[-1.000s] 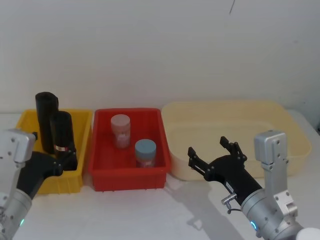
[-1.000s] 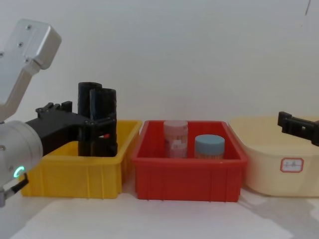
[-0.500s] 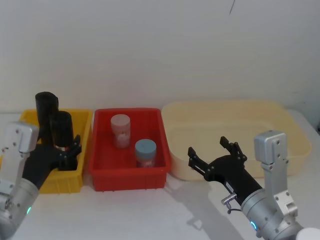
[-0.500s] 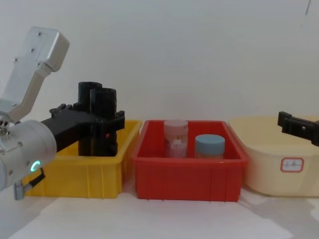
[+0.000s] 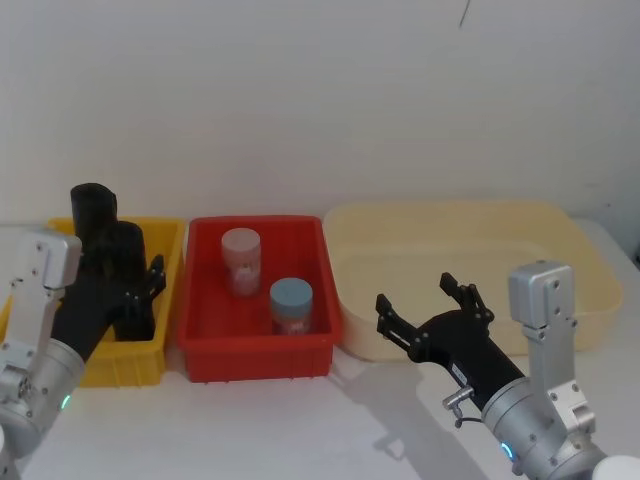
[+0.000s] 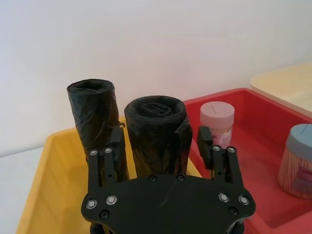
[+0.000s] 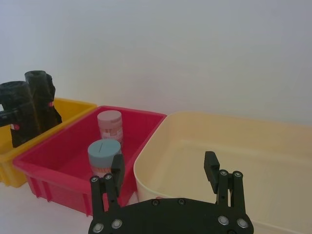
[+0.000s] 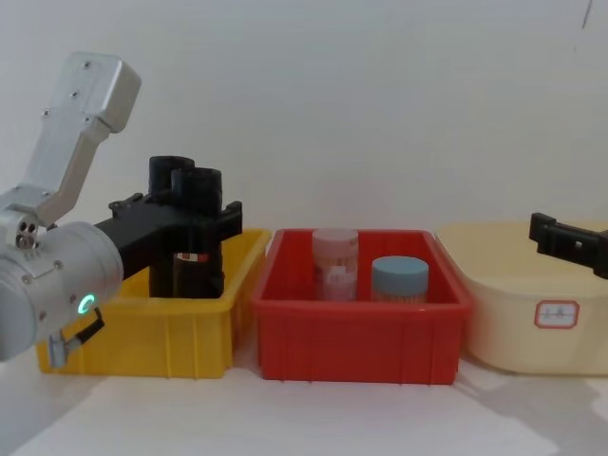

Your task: Pick up the garbage bag with the one hand and transfer it to the other hand.

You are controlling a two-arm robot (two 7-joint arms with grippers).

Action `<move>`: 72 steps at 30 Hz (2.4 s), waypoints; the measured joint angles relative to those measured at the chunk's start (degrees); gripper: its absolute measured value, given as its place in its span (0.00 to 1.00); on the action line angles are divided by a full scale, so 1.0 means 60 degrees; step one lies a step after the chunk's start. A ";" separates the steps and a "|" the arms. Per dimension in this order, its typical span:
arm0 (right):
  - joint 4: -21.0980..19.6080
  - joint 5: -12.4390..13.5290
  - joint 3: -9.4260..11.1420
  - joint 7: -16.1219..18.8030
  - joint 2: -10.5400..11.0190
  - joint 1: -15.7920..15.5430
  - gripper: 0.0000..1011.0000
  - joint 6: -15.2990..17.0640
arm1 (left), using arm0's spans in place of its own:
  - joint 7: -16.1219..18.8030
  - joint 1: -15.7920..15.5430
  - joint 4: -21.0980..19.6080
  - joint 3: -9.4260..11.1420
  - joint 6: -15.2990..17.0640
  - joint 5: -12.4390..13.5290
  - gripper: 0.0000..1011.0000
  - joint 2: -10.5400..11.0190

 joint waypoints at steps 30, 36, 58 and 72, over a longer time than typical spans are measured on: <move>0.0000 0.0000 0.0000 0.0001 0.0000 -0.0001 0.99 0.0000 | -0.0329 -0.0449 -0.0243 -0.0388 -0.0097 -0.0051 0.41 -0.0191; 0.0000 0.0000 0.0000 0.0001 0.0000 0.0000 0.99 0.0000 | -0.0796 -0.0670 -0.0732 -0.0367 0.0108 -0.0068 0.38 -0.0036; 0.0000 0.0000 0.0000 0.0000 0.0000 -0.0001 0.99 0.0000 | -0.2949 -0.1691 -0.1066 0.0293 0.0637 -0.0764 0.37 -0.0050; 0.0000 0.0001 0.0000 0.0000 0.0000 -0.0001 0.99 0.0000 | -0.4344 -0.2498 0.0306 0.0941 0.0597 -0.1511 0.37 -0.0767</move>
